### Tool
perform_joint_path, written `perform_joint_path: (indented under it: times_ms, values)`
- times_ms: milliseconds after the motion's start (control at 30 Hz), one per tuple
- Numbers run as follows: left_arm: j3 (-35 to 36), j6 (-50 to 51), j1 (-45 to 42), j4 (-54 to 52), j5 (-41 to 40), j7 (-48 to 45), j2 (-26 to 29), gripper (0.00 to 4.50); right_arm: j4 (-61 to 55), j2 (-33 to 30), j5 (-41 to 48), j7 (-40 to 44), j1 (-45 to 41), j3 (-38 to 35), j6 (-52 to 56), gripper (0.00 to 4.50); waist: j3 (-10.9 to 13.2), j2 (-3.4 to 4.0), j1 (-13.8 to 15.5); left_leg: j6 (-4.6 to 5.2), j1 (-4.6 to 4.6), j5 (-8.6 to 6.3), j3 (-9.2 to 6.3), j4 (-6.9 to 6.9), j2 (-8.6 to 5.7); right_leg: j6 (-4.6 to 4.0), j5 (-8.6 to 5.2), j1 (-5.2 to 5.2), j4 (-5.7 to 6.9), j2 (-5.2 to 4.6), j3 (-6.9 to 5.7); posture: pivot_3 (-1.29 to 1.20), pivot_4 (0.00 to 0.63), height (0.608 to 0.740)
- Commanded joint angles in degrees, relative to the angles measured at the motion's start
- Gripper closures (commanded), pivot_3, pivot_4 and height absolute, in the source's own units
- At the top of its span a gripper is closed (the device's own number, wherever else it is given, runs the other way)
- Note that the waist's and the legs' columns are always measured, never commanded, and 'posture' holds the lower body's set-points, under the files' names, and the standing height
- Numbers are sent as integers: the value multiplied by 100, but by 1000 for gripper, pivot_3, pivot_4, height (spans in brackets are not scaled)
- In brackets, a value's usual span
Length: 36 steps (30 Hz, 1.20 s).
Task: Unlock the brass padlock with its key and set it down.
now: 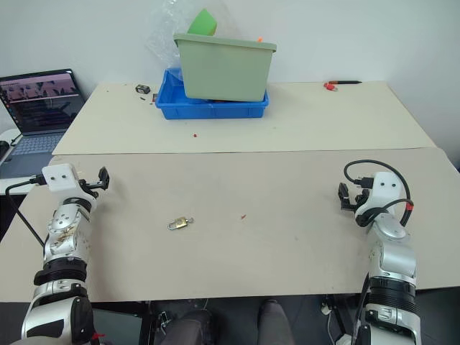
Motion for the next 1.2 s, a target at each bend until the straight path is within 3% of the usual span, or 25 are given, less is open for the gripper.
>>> perform_joint_path:
  times_ms: [33,133,233,367,533,767,867,1000,1200]
  values:
    - [-45,-203,-147,-100,-49,-173,34,23,-102,-118,38,-9,-97,-131,-163,0,0,0,0,0,0,0,0,0,0,0,0,0,0,0,0,0,150,740]
    - [-178,-241,-153,-329,-63,-472,9,23,-70,-177,47,126,-172,-22,-9,0,0,0,7,0,0,0,0,0,0,0,0,0,0,0,0,0,150,740]
    - [-219,-237,-82,-509,-82,-654,19,23,-248,-250,266,768,-290,278,273,0,0,0,-1,1,-1,0,0,0,0,0,0,0,0,0,0,0,150,740]
    - [-165,-190,-63,-608,-124,-707,-6,23,-2032,-662,1515,3156,158,1618,1386,0,0,0,-58,3,-1,-2,0,-2,5,0,0,-2,0,4,-1,0,150,740]
    - [-257,-120,-61,-696,-105,-800,-99,23,-3452,-1085,2690,4630,164,2451,2209,0,1,-2,-14,9,-3,-6,-2,9,9,1,0,1,-1,6,-5,0,150,740]
    - [-655,121,172,-1140,-69,-1483,-43,23,-3068,-849,2226,4565,-652,3149,2158,0,-4,-14,35,6,-3,-5,-8,29,5,2,0,5,0,5,-10,0,150,740]
    - [-1090,447,685,-2153,-237,-2423,192,23,-2930,-760,2072,4519,-734,3220,2074,0,-4,-14,23,-20,-12,8,-7,28,5,1,1,-3,0,5,-11,0,150,740]
    - [-1316,654,1704,-3618,-790,-4046,1036,23,-2714,-708,1881,4515,-753,3255,1957,0,-4,-14,-36,-19,-14,0,-1,14,9,2,1,-8,3,3,-8,0,150,740]
    - [-1399,1069,1824,-4072,-1428,-5624,1997,23,-2427,-667,1623,4554,-759,3368,1794,0,-2,-11,31,6,-9,-14,-3,8,17,-7,-5,-12,-3,8,-14,0,150,740]
